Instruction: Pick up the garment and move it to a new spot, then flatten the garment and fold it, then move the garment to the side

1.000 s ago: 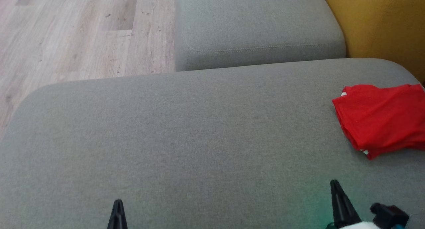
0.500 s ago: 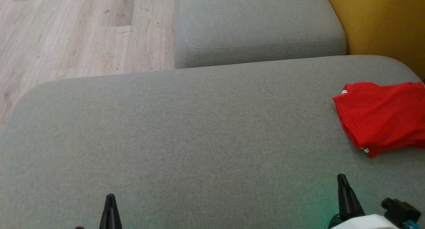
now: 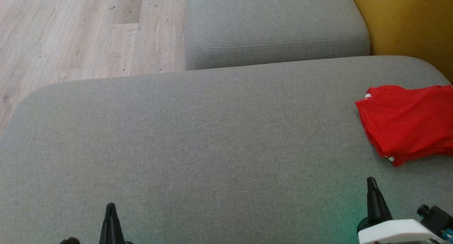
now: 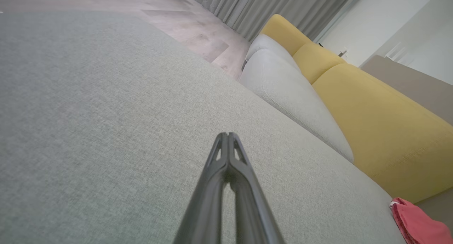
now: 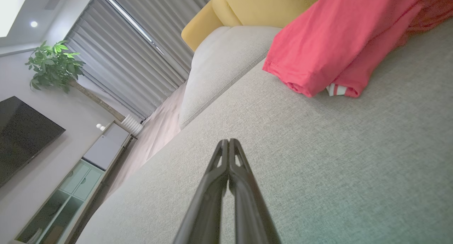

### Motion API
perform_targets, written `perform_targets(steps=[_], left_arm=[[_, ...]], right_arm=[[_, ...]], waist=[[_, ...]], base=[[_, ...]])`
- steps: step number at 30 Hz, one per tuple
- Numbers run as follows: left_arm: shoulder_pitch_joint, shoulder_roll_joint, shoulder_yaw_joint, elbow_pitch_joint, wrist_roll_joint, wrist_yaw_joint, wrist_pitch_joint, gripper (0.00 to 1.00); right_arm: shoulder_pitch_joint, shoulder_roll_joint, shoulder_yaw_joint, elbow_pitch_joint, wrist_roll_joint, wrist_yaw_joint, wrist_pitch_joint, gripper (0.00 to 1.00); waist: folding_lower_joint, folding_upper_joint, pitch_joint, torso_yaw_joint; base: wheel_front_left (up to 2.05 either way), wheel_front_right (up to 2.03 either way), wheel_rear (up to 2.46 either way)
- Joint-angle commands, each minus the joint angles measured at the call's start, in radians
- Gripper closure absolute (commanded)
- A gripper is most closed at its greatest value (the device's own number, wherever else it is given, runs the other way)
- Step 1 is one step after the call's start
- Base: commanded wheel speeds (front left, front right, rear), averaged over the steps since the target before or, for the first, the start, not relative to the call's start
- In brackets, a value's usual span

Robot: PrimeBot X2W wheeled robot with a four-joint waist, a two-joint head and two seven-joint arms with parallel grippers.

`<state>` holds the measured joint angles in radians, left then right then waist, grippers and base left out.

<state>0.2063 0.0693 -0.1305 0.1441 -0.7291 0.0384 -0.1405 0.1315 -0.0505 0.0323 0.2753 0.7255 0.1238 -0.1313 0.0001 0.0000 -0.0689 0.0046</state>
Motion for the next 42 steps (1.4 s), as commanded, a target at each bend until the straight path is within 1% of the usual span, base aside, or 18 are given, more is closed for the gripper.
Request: perform_targets(steps=[1,20,21,42], left_arm=[[-0.056,0.012,0.024,-0.023,-0.038,-0.009,0.006,1.00],[-0.124,0.014,0.069,0.010,-0.279,-0.053,0.062,1.00],[-0.124,0.014,0.069,0.010,-0.279,-0.053,0.062,1.00],[-0.197,0.014,0.120,0.045,-0.529,-0.098,0.123,1.00]], right_arm=[[-0.060,-0.020,0.001,-0.033,0.039,0.003,0.009,1.00],[-0.107,-0.022,-0.028,-0.033,0.277,0.004,0.064,1.00],[-0.107,-0.022,-0.028,-0.033,0.277,0.004,0.064,1.00],[-0.158,-0.023,-0.061,-0.033,0.525,0.005,0.124,1.00]], waist=[[-0.0001,0.0000,0.002,0.000],[-0.0001,0.0000,0.021,-0.001],[-0.0001,0.0000,0.021,-0.001],[-0.0001,0.0000,0.041,-0.003]], base=[[0.00,0.00,0.00],[0.00,0.00,0.00],[0.00,0.00,0.00],[0.00,0.00,0.00]])
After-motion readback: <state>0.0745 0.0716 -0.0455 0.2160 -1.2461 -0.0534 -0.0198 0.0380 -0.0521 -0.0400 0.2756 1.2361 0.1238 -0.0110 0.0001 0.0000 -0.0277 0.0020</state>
